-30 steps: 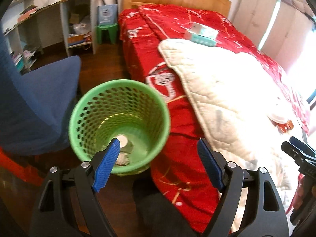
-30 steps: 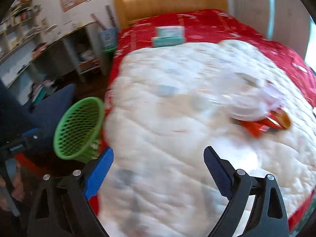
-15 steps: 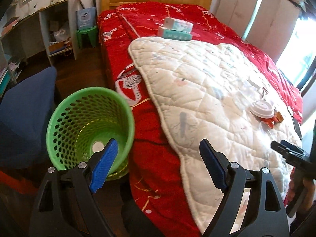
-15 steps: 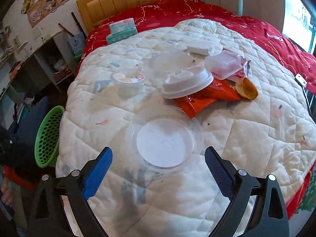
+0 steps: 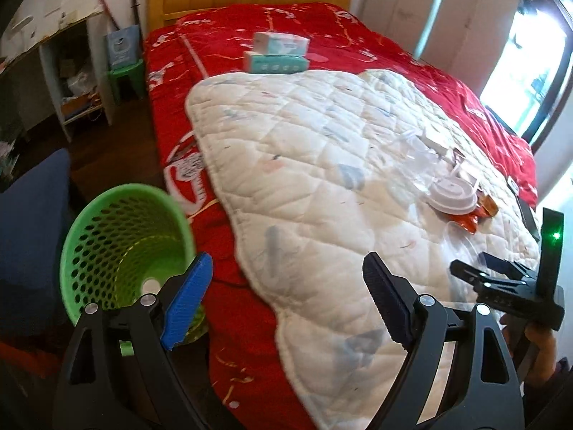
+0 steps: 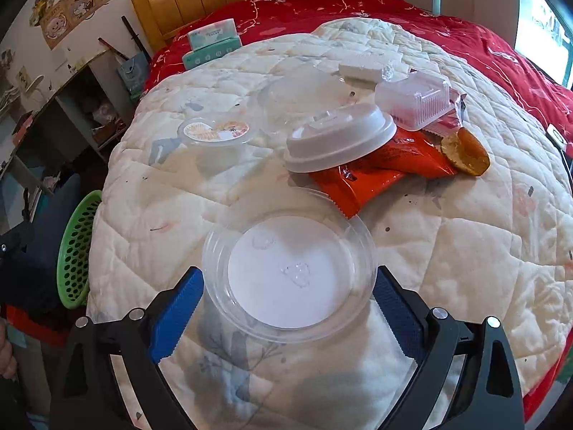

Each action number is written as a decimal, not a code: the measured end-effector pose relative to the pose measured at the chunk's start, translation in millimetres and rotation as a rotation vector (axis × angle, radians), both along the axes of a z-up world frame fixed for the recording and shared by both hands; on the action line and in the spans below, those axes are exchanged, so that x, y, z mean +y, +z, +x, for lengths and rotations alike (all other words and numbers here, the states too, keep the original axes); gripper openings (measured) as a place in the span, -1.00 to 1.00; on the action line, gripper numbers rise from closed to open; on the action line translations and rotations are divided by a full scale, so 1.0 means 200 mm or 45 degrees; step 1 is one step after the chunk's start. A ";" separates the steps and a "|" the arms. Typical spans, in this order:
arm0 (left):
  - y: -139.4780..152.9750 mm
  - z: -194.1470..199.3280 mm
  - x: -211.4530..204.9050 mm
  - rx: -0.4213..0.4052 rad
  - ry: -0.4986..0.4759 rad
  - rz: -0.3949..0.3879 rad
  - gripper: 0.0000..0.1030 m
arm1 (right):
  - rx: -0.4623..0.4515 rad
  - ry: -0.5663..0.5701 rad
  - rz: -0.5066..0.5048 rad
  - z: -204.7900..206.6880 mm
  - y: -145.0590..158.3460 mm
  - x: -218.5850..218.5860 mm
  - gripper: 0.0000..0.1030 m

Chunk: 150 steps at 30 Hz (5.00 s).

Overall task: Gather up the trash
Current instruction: 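Grasp the clear plastic lid with the right tool while the left tool grasps the sauce cup, then carry the sauce cup with the left tool while the right tool carries the lid to the basket, then open the left tool to drop the sauce cup into the basket, then open the right tool to drop the clear lid into the basket, then move both tools back over the remaining trash on the pad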

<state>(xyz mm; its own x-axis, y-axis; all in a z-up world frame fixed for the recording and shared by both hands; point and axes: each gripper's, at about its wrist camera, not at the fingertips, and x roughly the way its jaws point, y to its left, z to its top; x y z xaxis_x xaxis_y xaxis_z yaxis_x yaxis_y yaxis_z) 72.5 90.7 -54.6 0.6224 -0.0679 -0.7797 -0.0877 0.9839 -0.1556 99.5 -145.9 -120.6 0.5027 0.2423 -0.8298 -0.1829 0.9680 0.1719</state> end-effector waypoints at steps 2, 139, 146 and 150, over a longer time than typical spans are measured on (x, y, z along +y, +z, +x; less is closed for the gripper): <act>0.01 0.04 -0.06 -0.003 -0.042 0.000 0.64 | -0.003 -0.005 0.011 0.00 0.00 -0.01 0.72; -0.36 -0.68 1.19 0.094 0.664 -0.071 0.50 | 0.093 0.887 0.060 -0.16 -0.09 1.85 0.76; -0.31 -0.64 1.14 0.074 0.630 -0.056 0.50 | 0.056 0.853 0.069 -0.19 -0.03 1.72 0.76; -0.26 -0.60 1.08 0.056 0.590 -0.043 0.50 | 0.044 0.794 0.081 -0.18 0.02 1.57 0.76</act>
